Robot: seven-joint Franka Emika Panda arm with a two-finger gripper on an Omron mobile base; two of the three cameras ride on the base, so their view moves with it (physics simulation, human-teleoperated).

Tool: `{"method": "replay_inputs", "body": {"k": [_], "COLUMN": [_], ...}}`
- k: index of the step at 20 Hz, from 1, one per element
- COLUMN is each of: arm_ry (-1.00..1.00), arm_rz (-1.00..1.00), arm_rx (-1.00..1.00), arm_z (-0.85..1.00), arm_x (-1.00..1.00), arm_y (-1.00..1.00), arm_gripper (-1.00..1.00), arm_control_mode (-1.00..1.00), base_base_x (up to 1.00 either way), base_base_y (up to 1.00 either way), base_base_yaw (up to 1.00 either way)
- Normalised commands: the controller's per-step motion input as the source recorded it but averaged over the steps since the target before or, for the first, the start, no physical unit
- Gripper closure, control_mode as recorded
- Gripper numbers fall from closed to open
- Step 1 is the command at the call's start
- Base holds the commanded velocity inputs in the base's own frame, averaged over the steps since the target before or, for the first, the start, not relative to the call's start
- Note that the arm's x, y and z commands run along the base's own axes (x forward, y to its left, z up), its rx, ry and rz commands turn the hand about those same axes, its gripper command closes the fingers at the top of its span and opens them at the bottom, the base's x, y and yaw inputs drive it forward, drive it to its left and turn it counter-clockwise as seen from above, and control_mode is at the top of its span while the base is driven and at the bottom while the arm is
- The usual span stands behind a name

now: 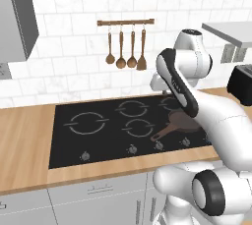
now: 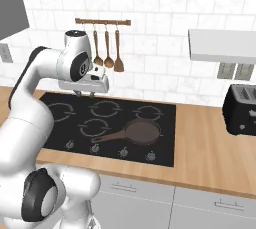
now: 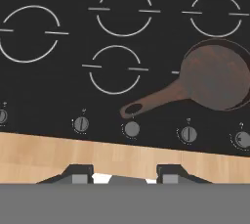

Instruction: Turn off the front right burner of the stove.

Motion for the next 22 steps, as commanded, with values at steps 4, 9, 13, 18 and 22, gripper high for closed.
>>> {"method": "replay_inputs", "body": {"k": [4, 9, 13, 18, 22], "arm_ry": [-0.02, 0.0, 0.0, 0.0, 0.11], "arm_rz": [-0.01, -0.11, -0.17, -0.27, -0.4], "arm_rx": [0.01, 0.09, 0.16, 0.2, 0.17], "arm_z": [-0.07, -0.2, -0.21, -0.29, -0.46], "arm_x": [-0.44, -0.8, -0.97, -0.99, -0.47], "arm_y": [-0.1, -0.41, -0.58, -0.81, -0.94], "arm_gripper": [-1.0, -1.0, -1.0, -1.0, -1.0], "arm_control_mode": [-1.0, -1.0, -1.0, -1.0, -1.0], "base_base_x": [0.0, 0.0, 0.0, 0.0, 0.0], "base_base_y": [0.0, 0.0, 0.0, 0.0, 0.0], "base_base_yaw": [0.0, 0.0, 0.0, 0.0, 0.0]}}
